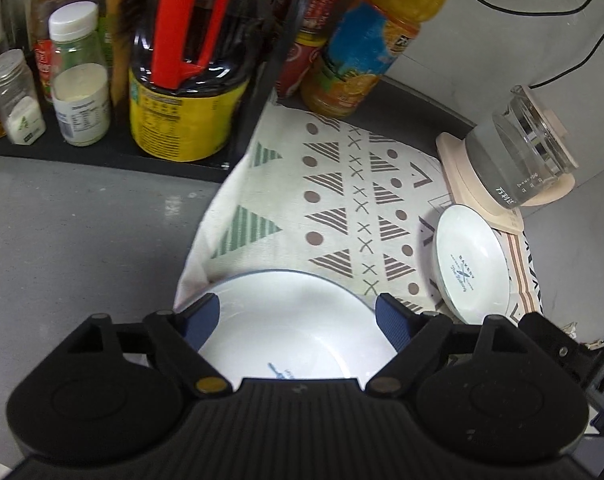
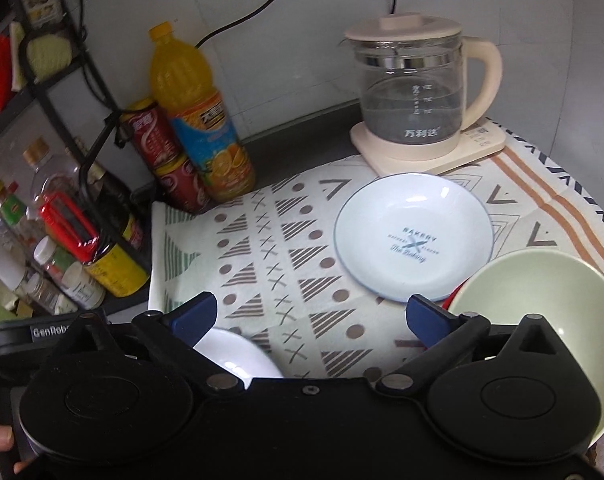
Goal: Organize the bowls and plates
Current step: 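Move both grippers toward the small white 'BAKERY' plate, then close both grippers on the rim of the 'BAKERY' plate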
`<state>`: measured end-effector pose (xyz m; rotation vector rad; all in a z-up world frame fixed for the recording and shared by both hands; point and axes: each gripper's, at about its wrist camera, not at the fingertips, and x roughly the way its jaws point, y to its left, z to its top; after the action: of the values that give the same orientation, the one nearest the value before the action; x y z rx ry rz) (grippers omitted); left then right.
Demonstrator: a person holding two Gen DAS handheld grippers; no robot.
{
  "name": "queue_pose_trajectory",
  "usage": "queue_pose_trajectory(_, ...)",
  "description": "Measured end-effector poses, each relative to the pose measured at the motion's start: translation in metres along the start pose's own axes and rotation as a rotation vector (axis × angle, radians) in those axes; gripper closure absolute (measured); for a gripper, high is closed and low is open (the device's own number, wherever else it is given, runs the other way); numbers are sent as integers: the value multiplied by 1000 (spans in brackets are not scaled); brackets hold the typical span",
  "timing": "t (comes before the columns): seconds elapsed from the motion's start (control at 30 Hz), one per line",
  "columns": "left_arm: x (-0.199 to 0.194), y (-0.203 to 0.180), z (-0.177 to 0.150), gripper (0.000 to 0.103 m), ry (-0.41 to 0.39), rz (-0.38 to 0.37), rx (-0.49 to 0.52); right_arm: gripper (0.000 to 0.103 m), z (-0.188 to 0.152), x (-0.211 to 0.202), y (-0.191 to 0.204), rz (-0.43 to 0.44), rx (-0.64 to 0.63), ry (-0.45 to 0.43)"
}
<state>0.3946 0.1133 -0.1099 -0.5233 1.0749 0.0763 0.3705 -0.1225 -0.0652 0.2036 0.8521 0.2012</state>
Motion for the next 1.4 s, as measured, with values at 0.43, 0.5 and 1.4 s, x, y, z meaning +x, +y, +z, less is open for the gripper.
queue_pose_trajectory(0.43, 5, -50, 5, 19, -39, 15, -46, 1, 48, 13, -32, 66, -45, 4)
queue_pose_trajectory(0.5, 8, -58, 5, 19, -42, 9, -63, 1, 56, 17, -38, 72, -54, 25)
queue_pose_trajectory(1.4, 86, -125, -10, 23, -39, 12, -237, 10, 113, 96, -137, 88, -104, 279)
